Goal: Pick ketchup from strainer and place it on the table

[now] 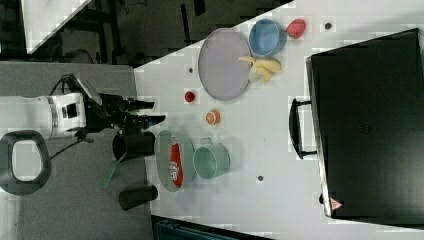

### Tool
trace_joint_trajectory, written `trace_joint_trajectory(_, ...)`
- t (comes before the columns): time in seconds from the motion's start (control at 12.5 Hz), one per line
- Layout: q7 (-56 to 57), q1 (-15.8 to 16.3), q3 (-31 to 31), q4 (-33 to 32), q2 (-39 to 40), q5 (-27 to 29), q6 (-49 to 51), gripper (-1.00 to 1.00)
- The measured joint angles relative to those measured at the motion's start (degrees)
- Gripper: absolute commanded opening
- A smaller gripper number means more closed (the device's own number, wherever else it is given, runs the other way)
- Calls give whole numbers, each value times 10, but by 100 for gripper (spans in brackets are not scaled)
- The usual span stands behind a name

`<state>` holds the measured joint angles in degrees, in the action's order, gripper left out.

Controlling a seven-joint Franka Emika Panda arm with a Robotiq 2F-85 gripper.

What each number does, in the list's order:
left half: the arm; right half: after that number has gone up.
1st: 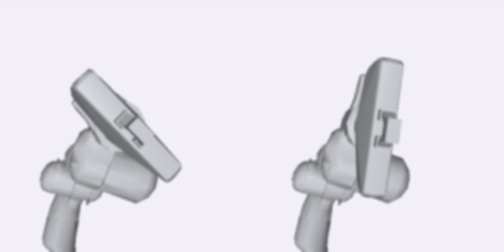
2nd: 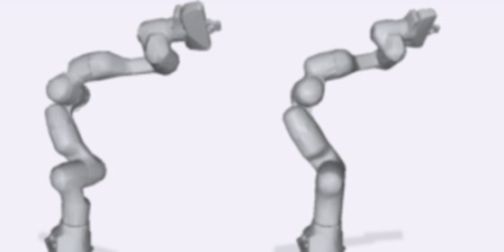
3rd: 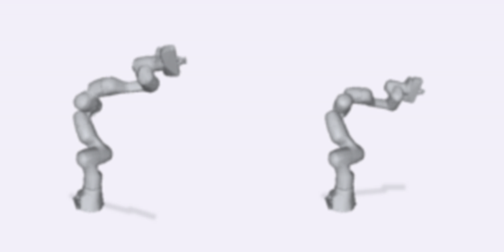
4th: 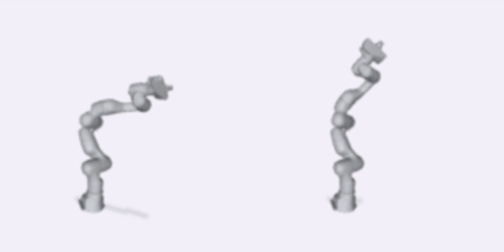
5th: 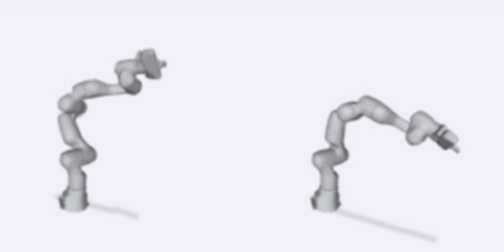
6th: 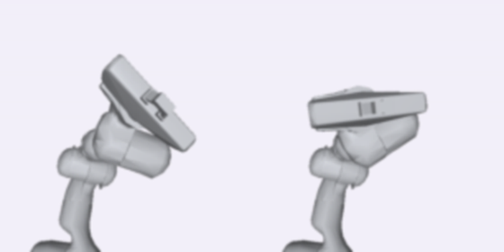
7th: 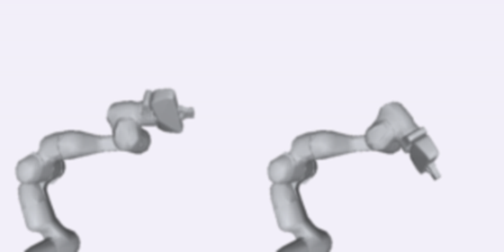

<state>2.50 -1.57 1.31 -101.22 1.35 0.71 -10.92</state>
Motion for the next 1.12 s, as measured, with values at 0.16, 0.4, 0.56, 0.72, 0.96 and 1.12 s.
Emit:
trace_joint_trajectory(0.16,-11,-42,33,-50,-61,14,88,79)
trace_joint_trajectory(0.4,-18,-63,45,-57,-134,10,94,100)
trace_joint_trajectory(0.56,-21,-77,77,-38,-143,5,90,100)
trace_joint_trajectory(0.72,-21,-70,115,-25,-131,6,87,100)
trace_joint_trajectory(0.96,-24,-52,210,-28,-89,11,71,100)
trace_joint_trajectory(1.12,-24,-48,291,-39,-54,11,44,100)
